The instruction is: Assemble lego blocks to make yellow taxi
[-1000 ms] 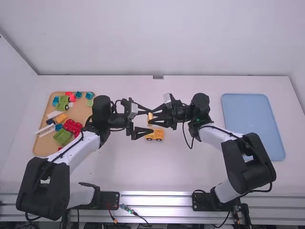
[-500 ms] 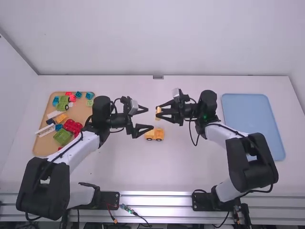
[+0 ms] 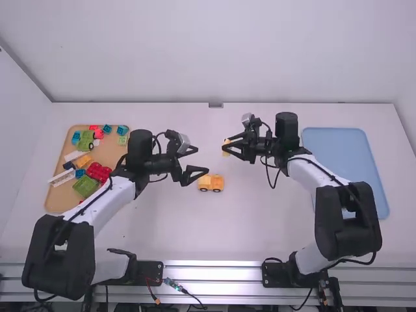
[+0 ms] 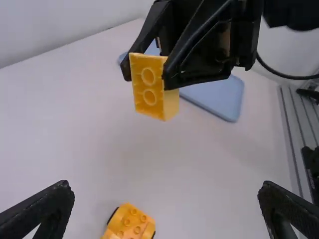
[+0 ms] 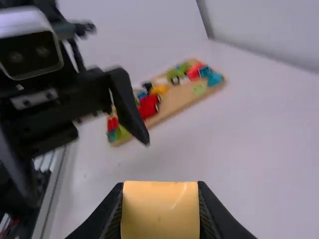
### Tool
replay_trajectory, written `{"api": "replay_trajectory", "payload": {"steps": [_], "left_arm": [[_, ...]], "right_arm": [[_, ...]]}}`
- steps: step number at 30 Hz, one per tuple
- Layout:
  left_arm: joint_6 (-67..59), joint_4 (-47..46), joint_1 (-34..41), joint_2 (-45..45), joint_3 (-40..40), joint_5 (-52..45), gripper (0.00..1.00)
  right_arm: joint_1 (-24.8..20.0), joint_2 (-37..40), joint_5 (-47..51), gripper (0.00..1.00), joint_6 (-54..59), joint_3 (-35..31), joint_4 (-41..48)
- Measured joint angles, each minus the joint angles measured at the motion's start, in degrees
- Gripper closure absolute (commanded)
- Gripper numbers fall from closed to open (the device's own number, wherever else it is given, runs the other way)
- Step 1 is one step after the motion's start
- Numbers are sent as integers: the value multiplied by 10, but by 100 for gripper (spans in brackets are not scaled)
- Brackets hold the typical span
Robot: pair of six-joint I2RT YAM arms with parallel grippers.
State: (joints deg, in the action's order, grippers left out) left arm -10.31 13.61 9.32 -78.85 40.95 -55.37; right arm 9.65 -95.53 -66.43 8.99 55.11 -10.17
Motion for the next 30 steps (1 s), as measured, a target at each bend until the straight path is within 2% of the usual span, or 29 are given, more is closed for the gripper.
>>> {"api": "replay_trajectory", "payload": {"steps": [2,4,5,7,9,12,14,17,23,26,29,30], "left_arm": [[-2,-11,0,0,5,18,1],[-2,-14,0,0,8,42,1],[-2,-15,0,0,8,44,1],[-2,-18,0,0,9,66,1],[-2,-25,0,0,16,86,1],[-13,-49,0,0,38,109,1],[-43,-100,0,0,68,122,1],[-76,-157,0,0,96,132,1],[-144,-236,0,0,146,152,1],[-158,-243,0,0,155,170,1],[-166,-246,0,0,156,183,1],[-168,-248,0,0,156,187,1]], "right_arm": [[0,0,35,89,47,35,101],[0,0,96,89,120,87,240],[0,0,100,89,125,90,248],[5,0,174,90,190,140,371],[15,0,243,91,230,170,440],[40,0,347,92,271,190,494],[62,0,422,93,303,191,527],[81,0,481,92,340,191,562],[103,0,565,80,420,167,599],[103,0,583,78,442,144,597],[103,0,594,82,458,117,591],[103,0,596,72,461,106,586]]}}
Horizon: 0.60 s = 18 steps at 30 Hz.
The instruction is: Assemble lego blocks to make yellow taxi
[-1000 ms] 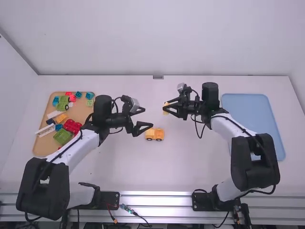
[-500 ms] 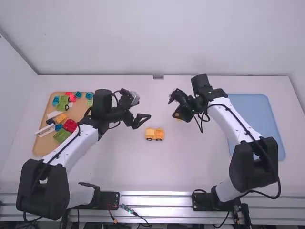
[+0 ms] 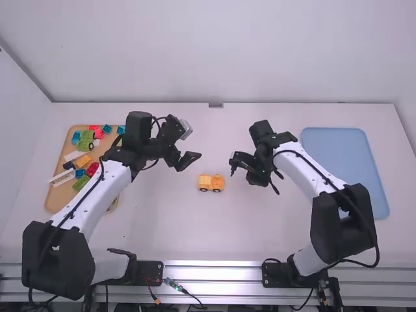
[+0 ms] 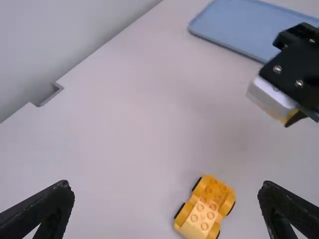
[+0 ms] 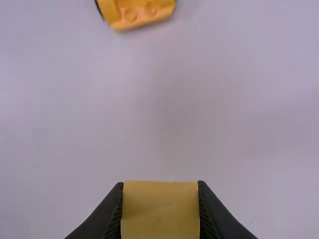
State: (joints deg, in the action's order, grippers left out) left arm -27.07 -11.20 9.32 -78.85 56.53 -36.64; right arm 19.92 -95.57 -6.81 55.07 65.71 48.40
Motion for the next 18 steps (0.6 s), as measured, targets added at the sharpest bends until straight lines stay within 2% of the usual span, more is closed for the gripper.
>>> {"api": "replay_trajectory", "payload": {"steps": [6,8,10,12,14,18], "left_arm": [[0,-1,0,0,0,10,1],[0,-1,0,0,0,10,1],[-2,-1,0,0,0,10,1],[-5,-1,0,0,0,11,1],[-6,-2,0,0,0,13,1],[-6,-2,0,0,0,14,1]], "right_arm": [[0,0,1,72,-42,-34,-53],[0,0,-4,78,-61,-43,-70],[0,-4,-14,89,-100,-59,-109],[0,-12,-21,94,-131,-64,-129],[3,-25,-27,94,-179,-66,-143],[10,-45,-32,100,-286,-65,-166]]}}
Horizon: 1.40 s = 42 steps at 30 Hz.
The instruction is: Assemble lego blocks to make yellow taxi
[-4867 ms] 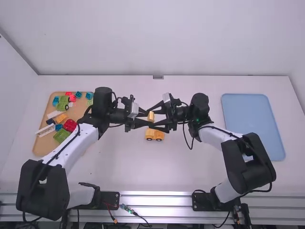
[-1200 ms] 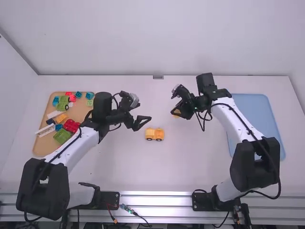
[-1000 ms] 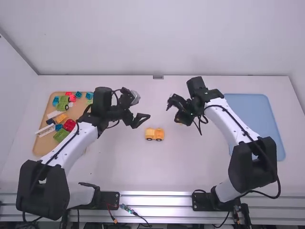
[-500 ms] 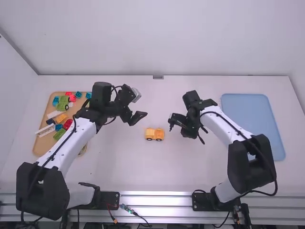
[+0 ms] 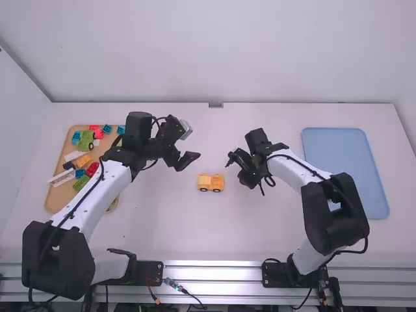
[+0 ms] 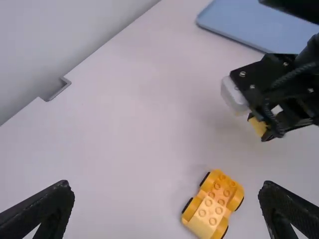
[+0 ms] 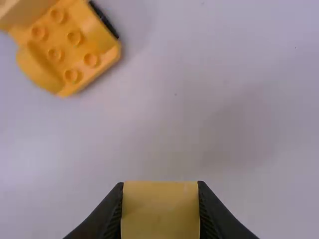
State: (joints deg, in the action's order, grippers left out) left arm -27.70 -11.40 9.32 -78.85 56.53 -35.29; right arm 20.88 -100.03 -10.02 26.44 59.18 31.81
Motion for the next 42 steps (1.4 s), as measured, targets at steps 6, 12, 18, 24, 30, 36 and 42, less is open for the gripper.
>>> {"api": "replay_trajectory", "payload": {"steps": [6,12,18,24,30,36,42], "left_arm": [[0,-4,0,0,0,0,1],[0,-4,0,0,0,0,1],[0,-3,0,0,0,0,1],[1,-3,0,0,0,0,1],[10,5,0,0,0,0,1],[11,5,0,0,0,0,1],[11,5,0,0,0,0,1]], "right_arm": [[0,-2,-1,100,-169,0,25],[-17,-2,-1,100,-360,0,-46],[-42,-2,1,100,-555,-14,-62],[-86,-2,-13,100,-780,-42,-60],[-99,-2,-18,100,-990,-75,-83],[-99,-2,-19,62,-1086,-97,-121],[-99,-2,-26,68,-1121,-111,-153]]}}
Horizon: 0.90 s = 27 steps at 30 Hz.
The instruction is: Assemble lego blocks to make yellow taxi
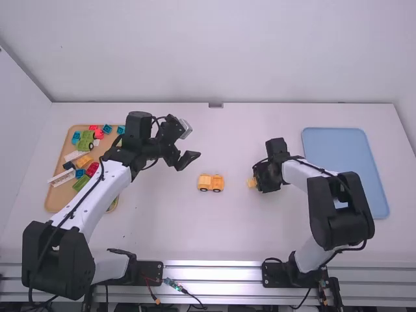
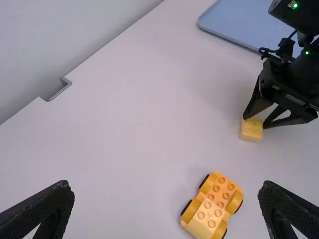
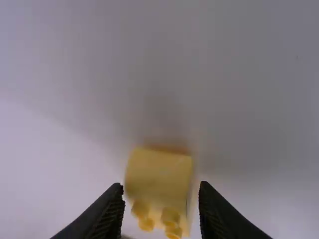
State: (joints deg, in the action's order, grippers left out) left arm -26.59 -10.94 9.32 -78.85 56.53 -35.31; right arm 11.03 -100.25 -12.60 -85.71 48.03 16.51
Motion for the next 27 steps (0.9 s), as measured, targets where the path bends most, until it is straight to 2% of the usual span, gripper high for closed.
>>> {"api": "replay_trajectory", "payload": {"steps": [1,3,4,5,7,8,19,24,27], "left_arm": [[0,0,0,0,0,0,1],[0,0,0,0,0,0,1],[0,0,0,0,0,0,1],[0,0,0,0,0,0,1],[0,0,0,0,0,0,1],[0,0,0,0,0,0,1],[0,3,0,0,0,0,1],[0,54,0,0,1,5,1],[10,43,0,0,1,14,1]], "right_arm": [[0,0,-1,68,-4,-3,-2],[0,0,-4,58,-14,-9,-3],[0,0,-3,43,-20,-12,-2],[0,0,-3,37,-20,-13,-1],[0,0,-5,5,-25,-17,1],[0,1,-9,1,-24,-16,-1],[-19,3,-22,1,29,-2,39],[-39,3,-37,0,122,64,123],[-45,8,-42,1,254,113,156]]}}
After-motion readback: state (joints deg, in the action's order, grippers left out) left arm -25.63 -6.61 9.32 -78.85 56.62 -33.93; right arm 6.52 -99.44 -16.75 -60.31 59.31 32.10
